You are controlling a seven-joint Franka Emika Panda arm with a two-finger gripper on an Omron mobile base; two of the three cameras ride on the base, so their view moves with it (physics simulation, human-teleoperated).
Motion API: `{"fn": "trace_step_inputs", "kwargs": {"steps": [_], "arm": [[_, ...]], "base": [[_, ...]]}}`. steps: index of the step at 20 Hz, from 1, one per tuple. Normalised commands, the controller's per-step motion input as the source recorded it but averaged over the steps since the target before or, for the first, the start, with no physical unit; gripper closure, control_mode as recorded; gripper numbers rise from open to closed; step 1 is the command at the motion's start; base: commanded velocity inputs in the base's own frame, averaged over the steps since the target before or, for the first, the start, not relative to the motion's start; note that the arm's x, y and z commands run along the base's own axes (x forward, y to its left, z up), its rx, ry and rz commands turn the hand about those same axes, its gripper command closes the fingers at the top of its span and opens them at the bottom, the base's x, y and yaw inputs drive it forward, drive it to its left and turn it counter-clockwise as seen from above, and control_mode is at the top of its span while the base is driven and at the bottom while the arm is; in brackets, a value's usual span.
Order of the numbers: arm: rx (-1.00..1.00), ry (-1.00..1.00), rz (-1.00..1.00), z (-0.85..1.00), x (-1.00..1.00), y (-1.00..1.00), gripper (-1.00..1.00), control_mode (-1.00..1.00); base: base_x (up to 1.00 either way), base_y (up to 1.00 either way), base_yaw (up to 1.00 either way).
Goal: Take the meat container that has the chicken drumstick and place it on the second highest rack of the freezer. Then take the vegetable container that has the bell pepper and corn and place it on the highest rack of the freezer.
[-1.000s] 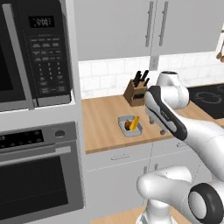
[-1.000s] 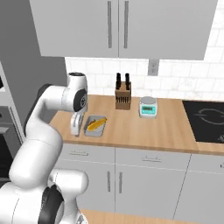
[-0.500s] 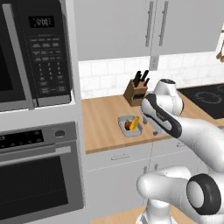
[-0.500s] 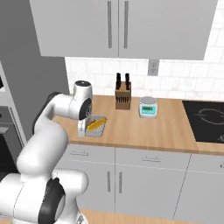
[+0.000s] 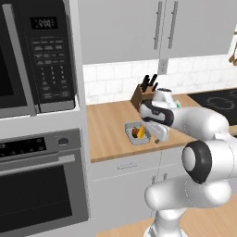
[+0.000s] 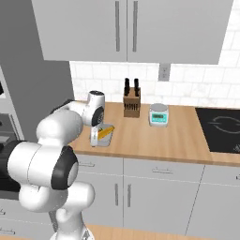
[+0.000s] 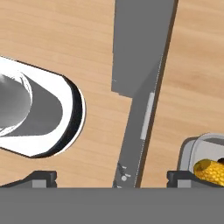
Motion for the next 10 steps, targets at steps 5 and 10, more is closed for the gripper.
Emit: {"fn": "trace_step_inputs", "kwargs": {"steps": [5,10], "arm": [[-0.02,-0.16,0.08,-0.45,0.07,0.0,-1.0,-1.0],[-0.04,-0.22,0.01,-0.27,0.0,0.0,-1.0,-1.0]], "base": [[0.0,0.0,0.0],[0.0,0.0,0.0]]}}
